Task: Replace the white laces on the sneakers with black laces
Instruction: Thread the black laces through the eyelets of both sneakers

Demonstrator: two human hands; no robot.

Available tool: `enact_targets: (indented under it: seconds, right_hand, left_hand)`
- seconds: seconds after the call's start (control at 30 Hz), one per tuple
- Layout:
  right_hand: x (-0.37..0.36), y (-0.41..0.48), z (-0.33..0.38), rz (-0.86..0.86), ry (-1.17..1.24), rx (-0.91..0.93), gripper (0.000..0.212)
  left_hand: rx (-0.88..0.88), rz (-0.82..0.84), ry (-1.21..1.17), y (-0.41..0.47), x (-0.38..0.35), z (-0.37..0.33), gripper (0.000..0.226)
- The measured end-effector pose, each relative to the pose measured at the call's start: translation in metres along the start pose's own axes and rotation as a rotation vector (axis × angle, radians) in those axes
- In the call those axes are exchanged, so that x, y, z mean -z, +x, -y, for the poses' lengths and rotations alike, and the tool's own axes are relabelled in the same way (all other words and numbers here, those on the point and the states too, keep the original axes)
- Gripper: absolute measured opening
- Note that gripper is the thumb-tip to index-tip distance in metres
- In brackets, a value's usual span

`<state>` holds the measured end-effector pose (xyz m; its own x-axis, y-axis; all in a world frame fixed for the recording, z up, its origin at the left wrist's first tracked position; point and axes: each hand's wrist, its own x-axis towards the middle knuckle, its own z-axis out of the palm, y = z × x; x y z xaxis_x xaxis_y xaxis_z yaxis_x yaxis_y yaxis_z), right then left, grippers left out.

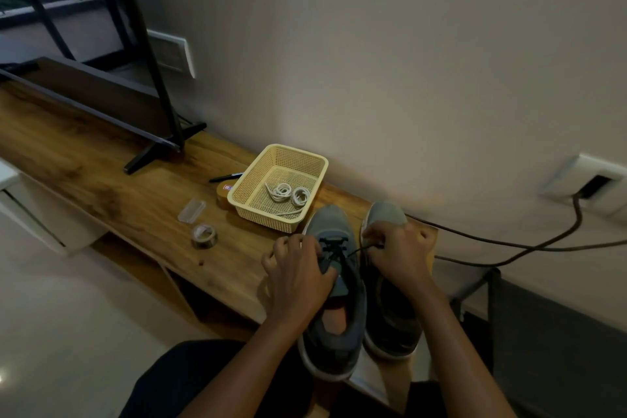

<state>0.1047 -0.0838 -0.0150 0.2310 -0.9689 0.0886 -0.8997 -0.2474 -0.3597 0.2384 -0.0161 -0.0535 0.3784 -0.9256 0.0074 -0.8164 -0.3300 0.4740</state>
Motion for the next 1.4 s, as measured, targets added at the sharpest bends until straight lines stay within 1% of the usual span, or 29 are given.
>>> enact_targets:
  seconds: [0.07, 0.13, 0.2, 0.3, 0.5, 0.63, 0.7, 0.77, 0.8, 0.87, 0.9, 1.0, 1.1, 1.17, 1.3, 1.4]
  right_hand:
    - [-0.006, -0.002, 0.002, 0.075, -0.034, 0.061, 0.025]
    - [-0.012, -0.003, 0.004, 0.149, -0.068, 0.098, 0.022]
    - [-0.015, -0.004, 0.007, 0.175, -0.086, 0.108, 0.02]
    - [-0.016, -0.005, 0.01, 0.176, -0.104, 0.1, 0.024]
    - [-0.018, -0.004, 0.011, 0.184, -0.088, 0.092, 0.032]
    - [-0.013, -0.004, 0.01, 0.179, -0.03, 0.081, 0.031]
    - [-0.007, -0.004, 0.01, 0.12, 0.049, 0.06, 0.025]
    - [0.003, -0.002, 0.008, 0.064, 0.197, 0.037, 0.019]
    - [0.01, -0.004, 0.007, 0.054, 0.296, 0.029, 0.023]
    - [0.026, -0.01, 0.007, 0.029, 0.467, 0.006, 0.033]
    - [0.035, -0.015, 0.008, 0.02, 0.54, -0.007, 0.032]
    - [0.069, -0.033, 0.019, -0.037, 0.784, 0.01, 0.022]
    - [0.108, -0.051, 0.035, -0.099, 0.925, 0.082, 0.016]
    - [0.131, -0.063, 0.044, -0.147, 0.988, 0.125, 0.013]
    - [0.17, -0.086, 0.054, -0.231, 1.059, 0.205, 0.012]
    - [0.196, -0.105, 0.061, -0.264, 1.123, 0.257, 0.01]
  left_hand:
    - [-0.036, 0.013, -0.014, 0.002, -0.001, 0.0, 0.039]
    - [-0.077, 0.029, -0.004, 0.005, -0.001, -0.002, 0.045]
    - [-0.109, 0.049, 0.005, 0.007, -0.001, -0.003, 0.042]
    - [-0.136, 0.077, 0.006, 0.007, -0.003, -0.003, 0.036]
    - [-0.128, 0.085, 0.004, 0.006, -0.005, -0.002, 0.034]
    - [-0.119, 0.082, -0.032, 0.007, -0.005, -0.004, 0.032]
    - [-0.096, 0.049, -0.125, 0.009, 0.001, -0.007, 0.028]
    - [-0.074, 0.009, -0.3, 0.012, 0.01, -0.008, 0.024]
    - [-0.079, -0.013, -0.402, 0.012, 0.016, -0.008, 0.022]
    - [-0.109, -0.051, -0.565, 0.009, 0.031, -0.008, 0.017]
    - [-0.127, -0.049, -0.625, 0.005, 0.041, -0.009, 0.016]
    - [-0.24, 0.006, -0.782, -0.011, 0.072, -0.025, 0.02]
    - [-0.363, 0.025, -0.799, -0.025, 0.102, -0.046, 0.024]
    - [-0.411, 0.021, -0.809, -0.036, 0.122, -0.062, 0.026]
    - [-0.516, -0.045, -0.822, -0.064, 0.159, -0.09, 0.026]
    - [-0.58, -0.129, -0.806, -0.083, 0.182, -0.104, 0.023]
